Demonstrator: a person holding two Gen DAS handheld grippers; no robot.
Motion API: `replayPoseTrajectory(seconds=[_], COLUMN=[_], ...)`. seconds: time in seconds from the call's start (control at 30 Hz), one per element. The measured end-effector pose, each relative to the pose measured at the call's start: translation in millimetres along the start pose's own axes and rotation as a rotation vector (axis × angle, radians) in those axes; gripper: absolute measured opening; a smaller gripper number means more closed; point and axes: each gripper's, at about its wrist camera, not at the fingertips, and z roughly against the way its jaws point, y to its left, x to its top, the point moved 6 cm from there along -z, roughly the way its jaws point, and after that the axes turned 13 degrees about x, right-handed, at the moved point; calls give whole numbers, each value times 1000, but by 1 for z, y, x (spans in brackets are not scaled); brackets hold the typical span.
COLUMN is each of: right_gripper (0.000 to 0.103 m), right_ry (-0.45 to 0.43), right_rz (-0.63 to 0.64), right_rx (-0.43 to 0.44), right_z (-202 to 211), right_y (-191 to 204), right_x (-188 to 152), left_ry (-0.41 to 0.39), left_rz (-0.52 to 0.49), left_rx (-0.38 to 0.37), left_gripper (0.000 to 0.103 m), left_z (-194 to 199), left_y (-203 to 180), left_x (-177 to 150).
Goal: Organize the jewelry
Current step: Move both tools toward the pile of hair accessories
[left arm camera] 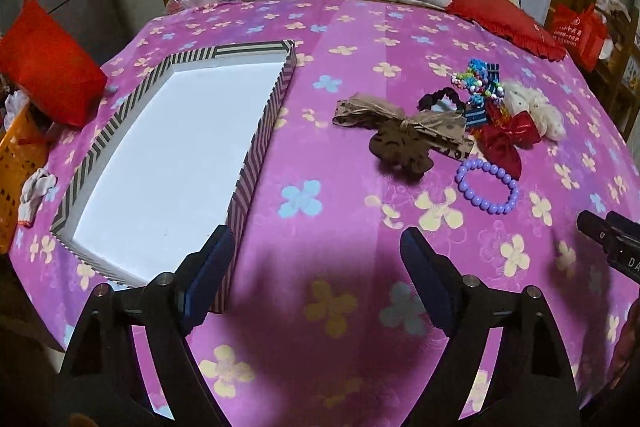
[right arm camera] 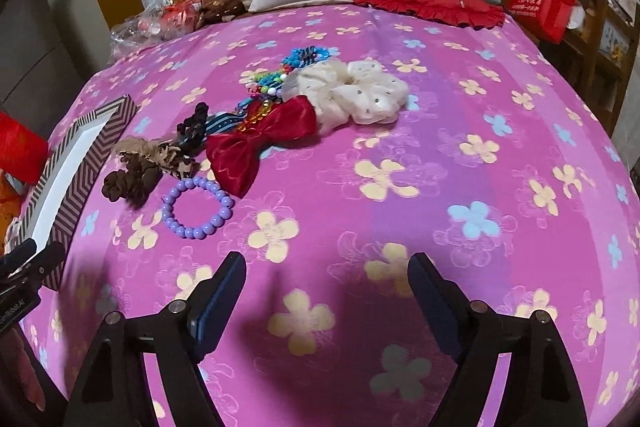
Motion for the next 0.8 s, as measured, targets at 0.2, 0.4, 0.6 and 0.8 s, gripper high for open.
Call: replayPoseTrajectory(seconds=[0.2, 0.4, 0.6, 0.8], right_gripper=[82, 82, 82, 81], right_ry=[11, 23, 27, 22], right_rz=[29, 46, 58, 50], right_rx=[4, 23, 33, 41], right_z=[-8, -17, -24, -29], right_y=[12, 24, 34, 38], right_x=[1, 2, 5, 10], left_ry=[10, 17, 16, -3], left_rz=[-9, -20, -18, -45], left_rx=[-1, -4, -13, -31], left_gripper=[85, 85, 85, 85], left_z=[-8, -14, -18, -25], left_y=[0, 0, -1, -9], left_x=[1, 1, 5, 19])
